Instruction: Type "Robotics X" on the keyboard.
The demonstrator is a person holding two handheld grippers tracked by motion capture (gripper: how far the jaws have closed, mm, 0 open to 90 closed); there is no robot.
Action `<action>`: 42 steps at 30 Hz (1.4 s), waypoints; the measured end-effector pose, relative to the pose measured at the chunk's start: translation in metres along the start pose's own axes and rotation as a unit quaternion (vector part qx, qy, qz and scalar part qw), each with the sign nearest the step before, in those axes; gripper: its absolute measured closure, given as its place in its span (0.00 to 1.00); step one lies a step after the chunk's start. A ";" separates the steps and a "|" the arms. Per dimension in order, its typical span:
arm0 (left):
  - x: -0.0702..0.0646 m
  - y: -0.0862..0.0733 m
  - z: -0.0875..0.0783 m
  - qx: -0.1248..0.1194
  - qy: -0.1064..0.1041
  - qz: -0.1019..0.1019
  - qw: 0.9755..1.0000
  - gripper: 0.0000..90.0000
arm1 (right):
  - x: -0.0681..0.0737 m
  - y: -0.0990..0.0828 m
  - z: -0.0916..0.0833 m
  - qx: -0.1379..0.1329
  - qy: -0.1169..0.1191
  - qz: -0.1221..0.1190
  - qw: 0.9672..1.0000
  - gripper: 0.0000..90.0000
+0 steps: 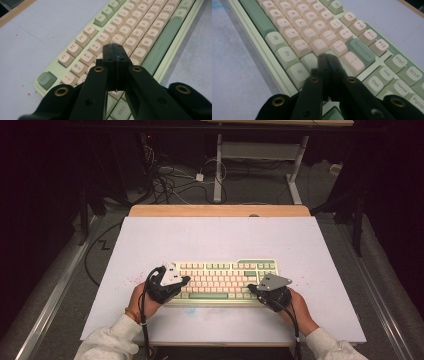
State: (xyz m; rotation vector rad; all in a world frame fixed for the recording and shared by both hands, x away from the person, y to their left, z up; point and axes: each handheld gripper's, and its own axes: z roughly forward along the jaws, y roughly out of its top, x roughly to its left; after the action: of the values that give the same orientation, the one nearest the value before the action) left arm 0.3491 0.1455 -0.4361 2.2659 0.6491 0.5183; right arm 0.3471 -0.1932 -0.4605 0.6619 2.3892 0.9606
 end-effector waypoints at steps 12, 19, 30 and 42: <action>0.004 0.018 0.030 0.032 -0.017 0.001 0.999 0.97 | 0.001 0.000 0.000 0.000 -0.002 -0.002 1.000 1.00; 0.008 0.020 0.041 0.041 -0.020 -0.006 0.999 0.97 | 0.001 -0.001 0.000 0.000 -0.003 -0.003 1.000 1.00; 0.007 0.022 0.048 0.050 -0.012 0.000 0.999 0.97 | 0.001 0.000 0.000 0.000 -0.004 -0.005 1.000 1.00; 0.002 0.025 0.038 0.030 0.001 0.009 1.000 0.97 | -0.002 0.003 -0.009 -0.012 -0.007 -0.003 1.000 1.00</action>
State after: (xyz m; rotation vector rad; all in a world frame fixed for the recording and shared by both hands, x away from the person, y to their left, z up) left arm 0.3787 0.1115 -0.4430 2.3293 0.6535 0.5167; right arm 0.3441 -0.1965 -0.4521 0.6511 2.3637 0.9772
